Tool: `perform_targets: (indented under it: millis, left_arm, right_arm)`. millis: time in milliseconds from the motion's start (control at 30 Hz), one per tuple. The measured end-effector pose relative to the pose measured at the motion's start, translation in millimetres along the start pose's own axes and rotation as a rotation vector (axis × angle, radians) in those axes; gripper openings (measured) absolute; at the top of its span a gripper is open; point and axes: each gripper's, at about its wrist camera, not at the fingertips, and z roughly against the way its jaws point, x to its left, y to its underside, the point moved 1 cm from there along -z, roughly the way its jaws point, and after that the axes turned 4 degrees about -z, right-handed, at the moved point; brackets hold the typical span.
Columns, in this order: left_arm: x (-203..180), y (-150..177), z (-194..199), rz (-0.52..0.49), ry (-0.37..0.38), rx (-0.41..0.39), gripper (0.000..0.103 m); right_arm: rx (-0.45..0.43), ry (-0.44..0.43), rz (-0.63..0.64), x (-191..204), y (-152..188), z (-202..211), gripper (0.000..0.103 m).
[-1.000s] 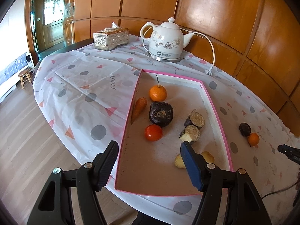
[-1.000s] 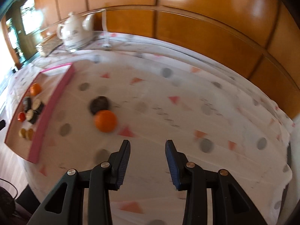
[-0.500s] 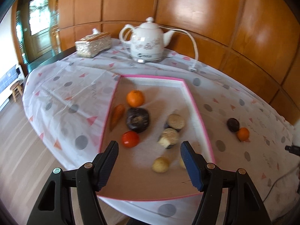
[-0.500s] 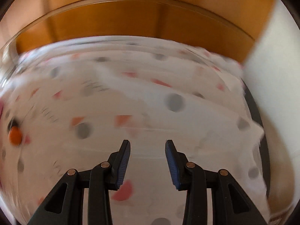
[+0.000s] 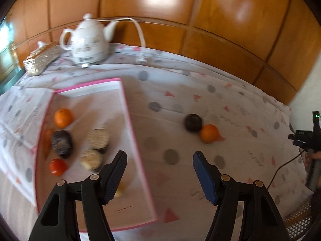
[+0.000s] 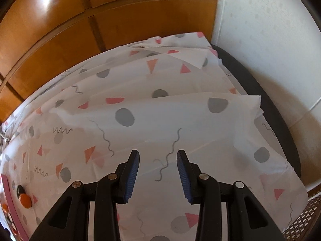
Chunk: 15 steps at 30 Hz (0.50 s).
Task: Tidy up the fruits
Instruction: 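Lift the right gripper out of the tray while moving the left gripper toward the orange, then close the left gripper around the orange on the cloth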
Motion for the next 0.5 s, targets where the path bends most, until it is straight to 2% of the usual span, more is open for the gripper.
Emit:
perform_targets:
  millis: [133, 267, 500]
  left_arm:
    - [-27, -7, -18, -0.042, 0.046, 0.03, 0.068]
    - [-49, -13, -39, -0.068, 0.083, 0.069, 0.058]
    - [-70, -23, -79, -0.041, 0.102, 0.127, 0.055]
  right_arm:
    - [0.001, -0.007, -0.001, 1, -2, -1, 0.039]
    - [-0.004, -0.033, -0.014, 0, -2, 1, 0.039]
    - [-0.003, -0.081, -0.011, 6, -2, 4, 0.039]
